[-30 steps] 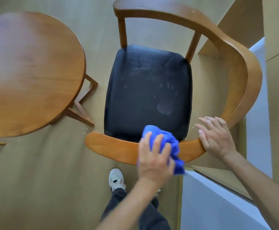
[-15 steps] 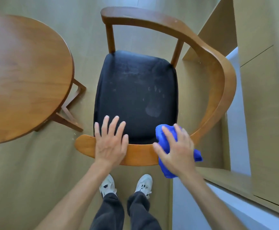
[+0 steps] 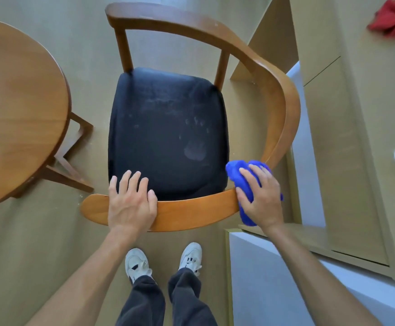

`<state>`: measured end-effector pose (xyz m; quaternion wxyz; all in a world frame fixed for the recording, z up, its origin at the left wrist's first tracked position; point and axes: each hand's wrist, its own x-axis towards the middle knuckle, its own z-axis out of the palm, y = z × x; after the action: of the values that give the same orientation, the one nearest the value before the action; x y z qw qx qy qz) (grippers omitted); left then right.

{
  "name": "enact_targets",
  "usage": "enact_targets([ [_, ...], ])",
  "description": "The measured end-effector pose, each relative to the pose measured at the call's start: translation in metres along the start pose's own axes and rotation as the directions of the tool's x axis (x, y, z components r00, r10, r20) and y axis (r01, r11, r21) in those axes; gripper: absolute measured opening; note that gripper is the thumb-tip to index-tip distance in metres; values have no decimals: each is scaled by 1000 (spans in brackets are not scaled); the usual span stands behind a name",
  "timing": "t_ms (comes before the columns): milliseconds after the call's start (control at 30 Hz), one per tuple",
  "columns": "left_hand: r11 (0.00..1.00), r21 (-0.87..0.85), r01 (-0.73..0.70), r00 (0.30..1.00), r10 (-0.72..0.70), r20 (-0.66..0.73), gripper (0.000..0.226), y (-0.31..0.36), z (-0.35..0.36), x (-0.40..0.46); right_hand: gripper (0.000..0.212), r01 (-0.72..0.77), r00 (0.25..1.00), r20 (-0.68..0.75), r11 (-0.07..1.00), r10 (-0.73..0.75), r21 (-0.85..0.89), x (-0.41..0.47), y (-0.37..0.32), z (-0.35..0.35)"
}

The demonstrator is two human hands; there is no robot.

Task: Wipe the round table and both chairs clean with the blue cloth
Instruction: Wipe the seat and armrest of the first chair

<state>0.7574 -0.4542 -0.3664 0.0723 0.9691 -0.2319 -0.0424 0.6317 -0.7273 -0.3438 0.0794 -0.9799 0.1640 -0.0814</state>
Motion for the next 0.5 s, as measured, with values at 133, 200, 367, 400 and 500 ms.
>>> enact_targets([
  [133, 1000, -24, -8, 1000, 8, -5, 46, 2, -3, 1, 32, -222, 972, -81, 975, 220, -13, 13, -30, 7],
  [200, 998, -60, -25, 999, 23, -22, 46, 3, -6, 2, 33, -220, 970, -102, 975, 222, 29, -3, -85, 18],
  [367, 969, -245, 37, 990, -68, -121, 45, 0, -8, 4, 41, 35, 999, -47, 978, -26, 206, -35, -176, 36],
  [400, 970, -240, 29, 987, -65, -144, 44, -1, -6, 4, 42, 122, 992, -48, 975, -115, 185, -31, -161, 33],
  [500, 984, -177, -20, 982, -14, -189, 41, -1, -1, 1, 48, 187, 982, 1, 976, -188, 108, -19, -95, 17],
])
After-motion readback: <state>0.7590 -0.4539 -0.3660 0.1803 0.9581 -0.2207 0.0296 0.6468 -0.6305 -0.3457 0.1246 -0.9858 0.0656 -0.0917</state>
